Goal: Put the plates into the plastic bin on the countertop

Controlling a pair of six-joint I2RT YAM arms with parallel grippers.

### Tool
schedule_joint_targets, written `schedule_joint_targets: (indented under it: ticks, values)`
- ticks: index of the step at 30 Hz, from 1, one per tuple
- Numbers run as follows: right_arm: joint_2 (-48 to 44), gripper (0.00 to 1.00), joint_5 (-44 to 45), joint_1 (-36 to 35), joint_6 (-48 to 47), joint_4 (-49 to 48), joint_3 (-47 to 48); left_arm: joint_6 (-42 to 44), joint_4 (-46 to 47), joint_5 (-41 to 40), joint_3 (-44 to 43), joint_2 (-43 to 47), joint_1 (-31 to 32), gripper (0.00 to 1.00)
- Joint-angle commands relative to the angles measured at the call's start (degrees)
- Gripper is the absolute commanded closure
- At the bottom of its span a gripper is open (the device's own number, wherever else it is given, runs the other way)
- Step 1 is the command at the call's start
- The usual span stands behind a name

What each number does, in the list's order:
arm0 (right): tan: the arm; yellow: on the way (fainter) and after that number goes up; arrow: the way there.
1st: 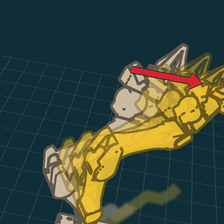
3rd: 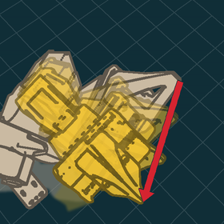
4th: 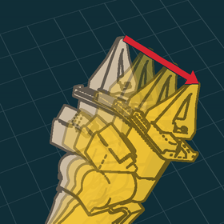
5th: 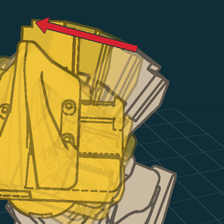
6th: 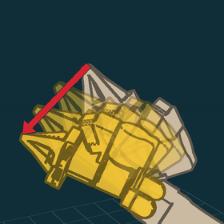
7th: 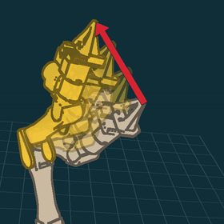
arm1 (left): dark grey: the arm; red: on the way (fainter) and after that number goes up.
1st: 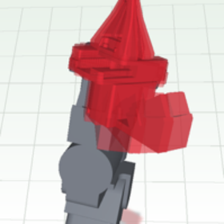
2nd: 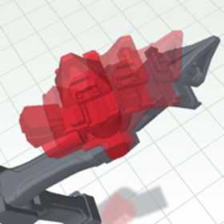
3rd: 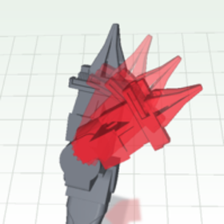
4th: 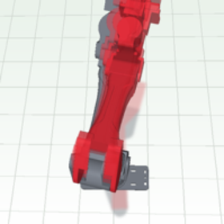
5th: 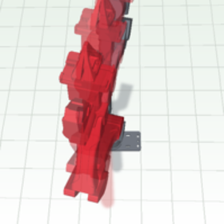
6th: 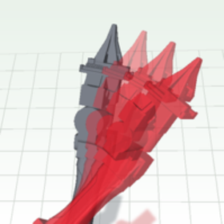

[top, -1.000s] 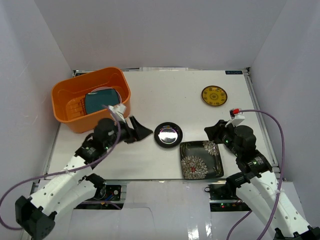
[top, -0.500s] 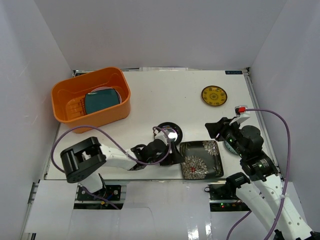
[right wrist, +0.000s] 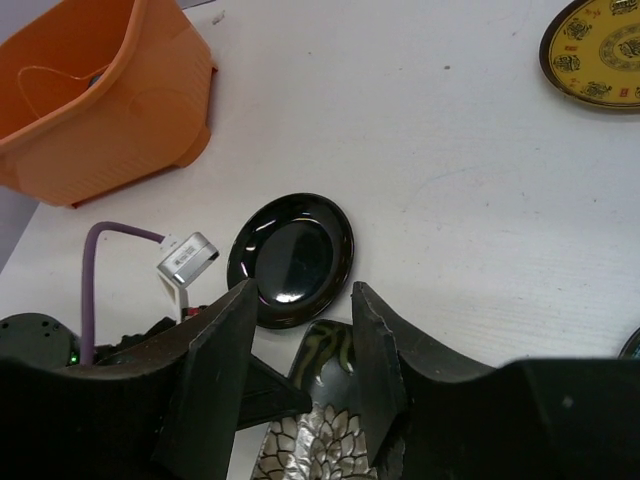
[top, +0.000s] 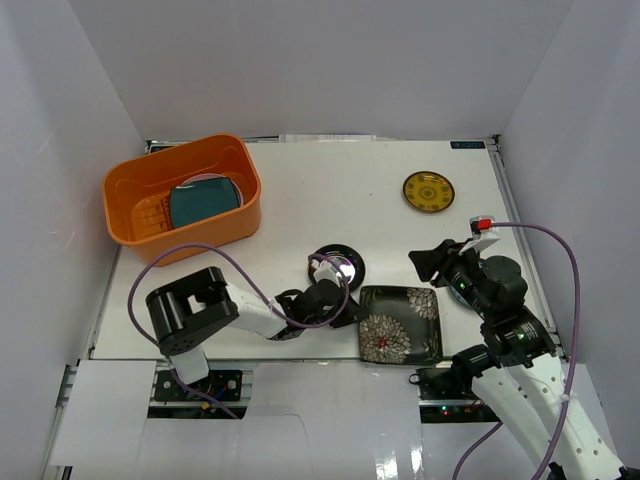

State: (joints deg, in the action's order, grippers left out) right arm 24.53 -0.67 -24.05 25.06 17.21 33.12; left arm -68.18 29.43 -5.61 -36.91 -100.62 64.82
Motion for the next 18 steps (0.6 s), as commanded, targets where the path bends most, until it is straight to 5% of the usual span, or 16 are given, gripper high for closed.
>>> schedule_joint_targets:
  ticks: [1,7,10,13,18]
  values:
    - [-0.54,0.51,-0.74,0.06,0.08,-0.78,0.97,2.17,-6.05,-2.13,4.29,8.05,0.75,1.00]
    - [-0.54,0.29,0.40,0.06,-0.80,-0.16,5.53,6.73,-14.20,-2.91,3.53,31.77,-0.04,1.00]
    - [-0.28,0.24,3.03,0.15,-2.64,0.71,9.40,9.72,-18.61,3.30,1.84,43.17,-11.43,1.00]
    - [-0.45,0.25,3.04,0.15,-3.52,1.24,11.08,14.10,-26.49,9.44,-4.03,48.92,-33.27,1.00]
    - [-0.19,0.25,1.20,0.15,-3.44,1.16,8.89,19.75,-34.96,17.10,-23.16,42.98,-53.09,1.00]
